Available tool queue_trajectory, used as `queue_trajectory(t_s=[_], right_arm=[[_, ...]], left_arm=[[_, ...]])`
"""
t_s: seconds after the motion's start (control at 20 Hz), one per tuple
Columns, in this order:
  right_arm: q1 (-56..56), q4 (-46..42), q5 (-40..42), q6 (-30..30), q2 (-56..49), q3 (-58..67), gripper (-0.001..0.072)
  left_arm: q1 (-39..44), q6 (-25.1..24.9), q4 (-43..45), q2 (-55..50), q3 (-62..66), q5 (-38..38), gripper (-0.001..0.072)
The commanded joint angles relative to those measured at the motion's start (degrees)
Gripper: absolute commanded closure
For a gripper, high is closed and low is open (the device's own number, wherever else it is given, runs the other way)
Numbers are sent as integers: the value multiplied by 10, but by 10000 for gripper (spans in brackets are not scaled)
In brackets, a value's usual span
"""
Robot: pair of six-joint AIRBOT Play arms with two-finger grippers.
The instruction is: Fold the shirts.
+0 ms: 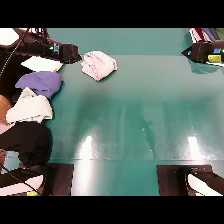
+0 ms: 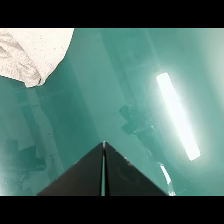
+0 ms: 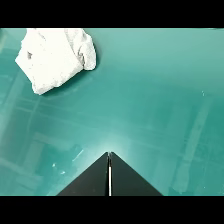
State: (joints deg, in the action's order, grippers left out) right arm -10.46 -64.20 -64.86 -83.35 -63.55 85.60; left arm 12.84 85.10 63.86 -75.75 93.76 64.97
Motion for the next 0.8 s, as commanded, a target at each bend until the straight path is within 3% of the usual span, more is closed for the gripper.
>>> queue_trajectory(t_s=[0.0, 0.75], right_arm=[[0, 0, 0, 0, 0, 1, 697], [-1, 2, 3, 0, 0, 1, 697]], left_arm=[[0, 0, 0, 0, 0, 0, 682], [0, 3, -12, 0, 0, -22, 681]])
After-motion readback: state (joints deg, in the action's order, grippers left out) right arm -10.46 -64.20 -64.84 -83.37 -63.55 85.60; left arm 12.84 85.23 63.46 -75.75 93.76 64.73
